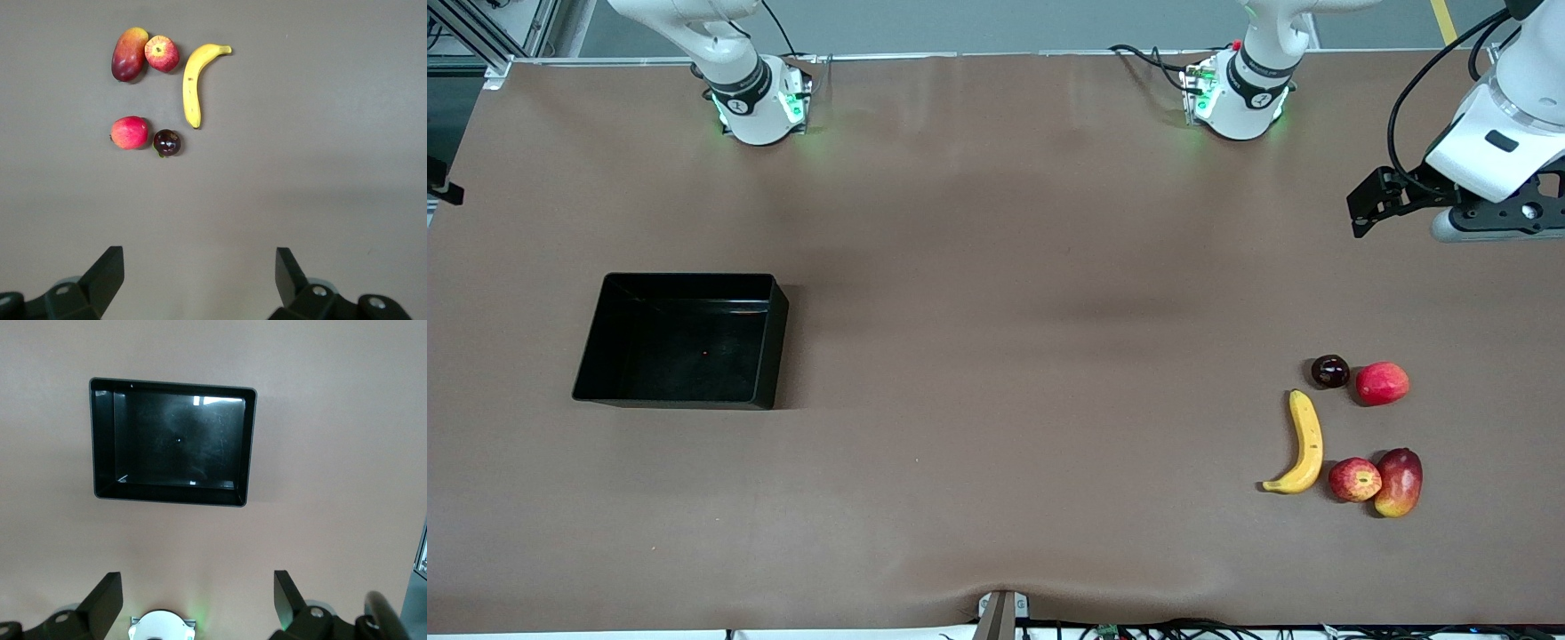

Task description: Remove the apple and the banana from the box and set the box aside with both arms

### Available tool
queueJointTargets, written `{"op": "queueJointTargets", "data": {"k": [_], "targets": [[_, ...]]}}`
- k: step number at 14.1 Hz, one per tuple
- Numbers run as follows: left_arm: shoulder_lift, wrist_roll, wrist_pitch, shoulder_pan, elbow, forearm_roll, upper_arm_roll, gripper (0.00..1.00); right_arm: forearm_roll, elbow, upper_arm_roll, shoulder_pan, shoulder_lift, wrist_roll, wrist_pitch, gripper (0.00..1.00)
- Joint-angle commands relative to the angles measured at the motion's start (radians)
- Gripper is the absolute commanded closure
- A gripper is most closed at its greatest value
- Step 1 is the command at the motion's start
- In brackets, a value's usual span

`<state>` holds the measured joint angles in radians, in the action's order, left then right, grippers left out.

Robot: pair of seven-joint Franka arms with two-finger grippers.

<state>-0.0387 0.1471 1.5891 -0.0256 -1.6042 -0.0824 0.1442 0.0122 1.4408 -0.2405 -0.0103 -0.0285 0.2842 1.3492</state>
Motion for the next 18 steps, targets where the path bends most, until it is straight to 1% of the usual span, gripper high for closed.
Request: {"op": "queueJointTargets", "data": {"k": [1,4,5,7,8,12,14,15,18], "targets": [[-0.017,-0.009,-0.011,0.004,0.001,0.020,-0.002,0.00,-0.105,0.023,0.004,0.033,0.018,-0.007,0.011,0.00],[-0.004,-0.003,-0.011,0.004,0.015,0.020,-0.002,0.00,-0.104,0.015,0.017,0.021,0.021,-0.013,0.016,0.00],[-0.003,-0.001,-0.012,0.003,0.015,0.020,-0.003,0.00,-0.085,0.013,0.024,0.000,0.021,-0.013,0.018,0.00],[-0.003,-0.001,-0.012,0.003,0.016,0.018,-0.003,0.00,0.038,0.007,0.030,-0.075,0.025,-0.020,0.022,0.00],[-0.003,-0.001,-0.014,0.003,0.016,0.018,-0.003,0.00,0.051,0.009,0.030,-0.088,0.035,-0.023,0.018,0.00],[-0.003,-0.001,-0.015,-0.001,0.016,0.018,-0.002,0.00,0.035,0.018,0.021,-0.074,0.050,-0.022,0.022,0.00],[-0.003,-0.001,-0.015,-0.001,0.015,0.018,-0.002,0.00,-0.027,0.020,0.018,-0.022,0.047,-0.011,0.022,0.00],[-0.003,-0.001,-0.015,-0.001,0.015,0.018,-0.002,0.00,-0.040,0.020,0.018,-0.010,0.045,-0.010,0.022,0.00],[-0.003,-0.003,-0.024,-0.001,0.016,0.020,-0.002,0.00,-0.038,0.018,0.023,-0.013,0.045,-0.010,0.021,0.00]]}}
